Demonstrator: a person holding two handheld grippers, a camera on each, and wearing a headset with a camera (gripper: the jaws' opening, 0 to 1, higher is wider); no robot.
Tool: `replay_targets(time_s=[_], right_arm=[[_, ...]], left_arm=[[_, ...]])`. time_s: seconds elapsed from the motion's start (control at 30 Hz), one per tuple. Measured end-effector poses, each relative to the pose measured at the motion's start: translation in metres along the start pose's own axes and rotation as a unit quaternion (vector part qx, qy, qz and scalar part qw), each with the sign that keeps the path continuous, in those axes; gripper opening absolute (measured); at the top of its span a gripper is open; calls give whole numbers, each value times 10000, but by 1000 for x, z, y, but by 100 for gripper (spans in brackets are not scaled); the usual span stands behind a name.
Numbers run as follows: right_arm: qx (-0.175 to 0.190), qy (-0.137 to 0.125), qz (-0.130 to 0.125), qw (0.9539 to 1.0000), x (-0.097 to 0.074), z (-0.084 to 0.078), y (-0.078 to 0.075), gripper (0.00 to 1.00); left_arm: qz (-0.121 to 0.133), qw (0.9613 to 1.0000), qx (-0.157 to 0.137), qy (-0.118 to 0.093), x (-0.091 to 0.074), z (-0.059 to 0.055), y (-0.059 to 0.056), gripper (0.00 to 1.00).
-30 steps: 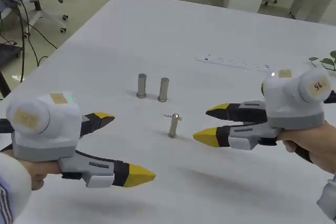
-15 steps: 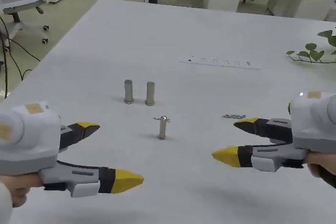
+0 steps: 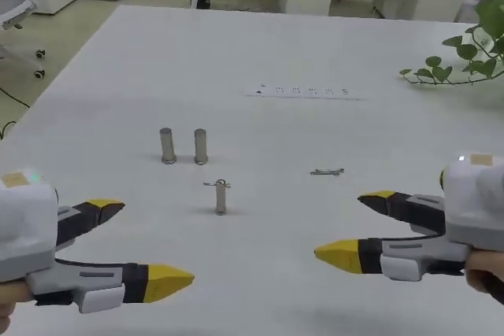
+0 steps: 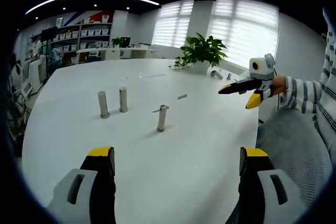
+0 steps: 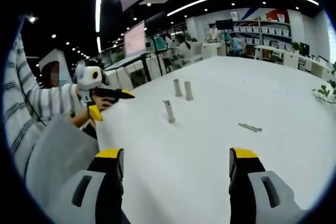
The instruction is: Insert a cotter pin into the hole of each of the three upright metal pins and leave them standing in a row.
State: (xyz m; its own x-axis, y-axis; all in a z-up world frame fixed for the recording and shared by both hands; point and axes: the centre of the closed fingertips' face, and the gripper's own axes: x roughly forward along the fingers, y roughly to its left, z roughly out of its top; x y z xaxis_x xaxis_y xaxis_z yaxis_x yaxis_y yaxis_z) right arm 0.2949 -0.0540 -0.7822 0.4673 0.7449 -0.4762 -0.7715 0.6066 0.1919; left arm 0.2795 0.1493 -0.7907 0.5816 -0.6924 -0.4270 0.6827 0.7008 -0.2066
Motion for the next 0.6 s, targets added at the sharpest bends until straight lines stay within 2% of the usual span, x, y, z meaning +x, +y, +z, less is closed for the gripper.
replay_targets(time_s=[0.2, 0.3, 0.4, 0.6], right_arm=[[206, 41, 30, 9998, -2, -7, 2, 94], [218, 48, 43, 9997, -3, -8, 5, 97], [17, 143, -139, 9998, -8, -10, -2, 97], [108, 25, -175, 9998, -12, -3, -6, 100]], left_arm=[[98, 9999, 12, 46, -2, 2, 7, 99], [222, 9997, 5, 80, -2, 4, 16, 99], [394, 9992, -4, 83, -2, 7, 26, 96], [703, 9974, 152, 78, 3, 18, 45, 99]])
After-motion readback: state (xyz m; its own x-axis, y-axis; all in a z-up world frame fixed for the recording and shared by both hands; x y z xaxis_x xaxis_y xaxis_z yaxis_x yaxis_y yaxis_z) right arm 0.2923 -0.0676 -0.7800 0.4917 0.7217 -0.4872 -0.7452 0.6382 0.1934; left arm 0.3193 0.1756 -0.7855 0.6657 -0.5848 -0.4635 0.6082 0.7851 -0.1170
